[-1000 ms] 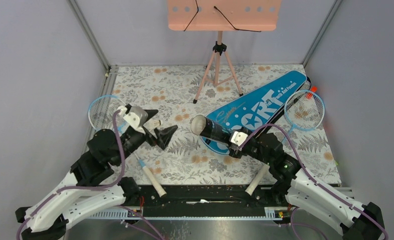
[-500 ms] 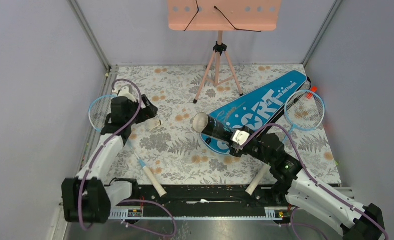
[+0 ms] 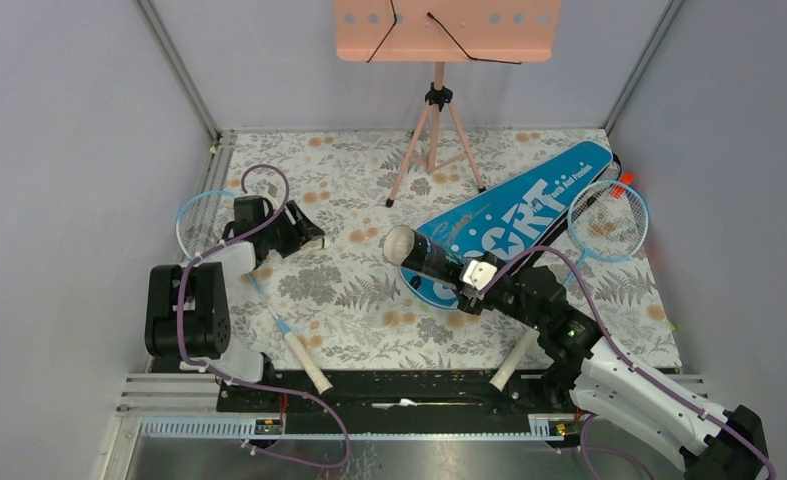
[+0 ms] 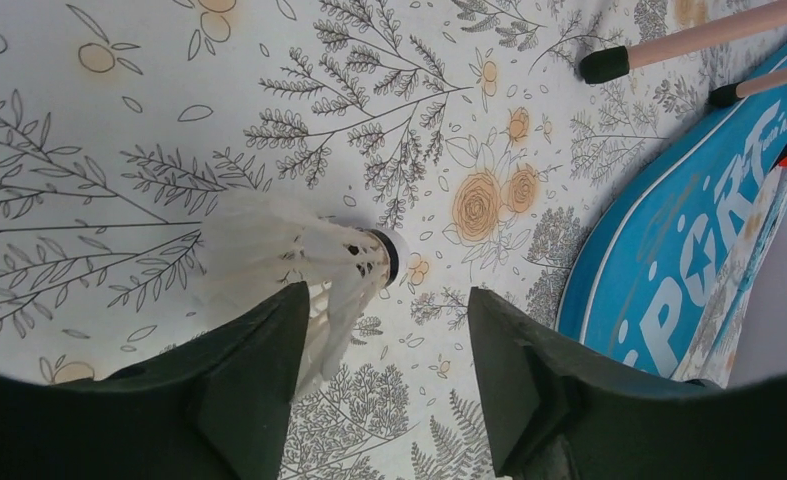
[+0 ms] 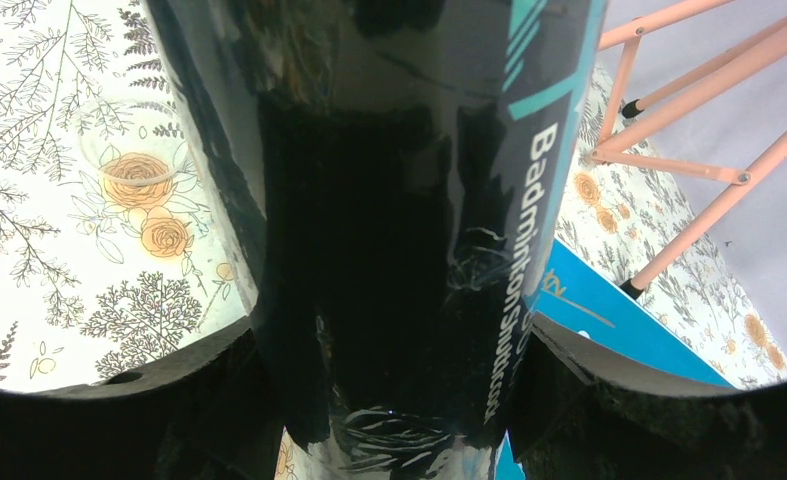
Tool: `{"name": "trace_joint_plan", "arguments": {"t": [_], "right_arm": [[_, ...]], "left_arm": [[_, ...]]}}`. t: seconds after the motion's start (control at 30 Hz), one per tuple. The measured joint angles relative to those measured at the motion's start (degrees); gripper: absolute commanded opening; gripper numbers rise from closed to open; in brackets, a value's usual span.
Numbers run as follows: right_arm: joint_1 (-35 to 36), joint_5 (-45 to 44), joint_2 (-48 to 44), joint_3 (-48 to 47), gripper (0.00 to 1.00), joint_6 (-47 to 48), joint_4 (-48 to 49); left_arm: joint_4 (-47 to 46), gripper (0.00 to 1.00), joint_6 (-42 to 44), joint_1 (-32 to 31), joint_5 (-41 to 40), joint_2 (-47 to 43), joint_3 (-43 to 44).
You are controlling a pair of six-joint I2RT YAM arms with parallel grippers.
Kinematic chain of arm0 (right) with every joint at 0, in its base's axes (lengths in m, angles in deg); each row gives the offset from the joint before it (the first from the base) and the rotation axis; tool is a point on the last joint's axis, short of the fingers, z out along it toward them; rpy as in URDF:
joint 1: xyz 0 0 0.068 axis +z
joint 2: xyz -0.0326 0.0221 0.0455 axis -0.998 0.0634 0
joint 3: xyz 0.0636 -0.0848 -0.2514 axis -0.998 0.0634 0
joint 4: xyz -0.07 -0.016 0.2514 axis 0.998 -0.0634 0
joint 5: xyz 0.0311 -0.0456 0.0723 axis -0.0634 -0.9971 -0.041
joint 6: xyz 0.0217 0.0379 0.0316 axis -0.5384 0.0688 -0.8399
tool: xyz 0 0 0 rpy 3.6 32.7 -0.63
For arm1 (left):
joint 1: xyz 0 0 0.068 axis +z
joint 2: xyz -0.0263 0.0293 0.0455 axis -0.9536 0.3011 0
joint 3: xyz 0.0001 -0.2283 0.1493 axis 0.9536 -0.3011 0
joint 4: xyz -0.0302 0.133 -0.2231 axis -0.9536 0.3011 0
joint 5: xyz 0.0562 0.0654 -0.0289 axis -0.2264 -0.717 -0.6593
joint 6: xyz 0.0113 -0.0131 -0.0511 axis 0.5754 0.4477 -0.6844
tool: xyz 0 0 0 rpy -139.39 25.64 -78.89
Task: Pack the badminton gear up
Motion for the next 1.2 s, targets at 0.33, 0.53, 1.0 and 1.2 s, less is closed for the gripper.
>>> {"name": "trace_joint_plan", "arguments": {"t": [0.33,0.53,1.0,1.2], "right_arm": [[-0.02,0.0,0.46,0.0,0.09,0.0,-0.17],[0.0,0.0,0.55,0.0,0.09,0.0,-0.2],[0.0,0.02,1.75,-0.02,0.09,0.0,-0.31],[0.0,0.02,2.67,-0.33,0.09,0.07,-0.85]], "left_arm": [[-2.84,0.39,-0.96,0.0,3.19,1.88,0.59],[-2.97,0.27,-0.9,0.0,4.0,1.88,0.63],[-2.75,0.0,-1.27,0.0,6.51,1.07,1.29],[-0.42,0.0,-0.61,-1.2,9.22,-13.35,2.14]]}}
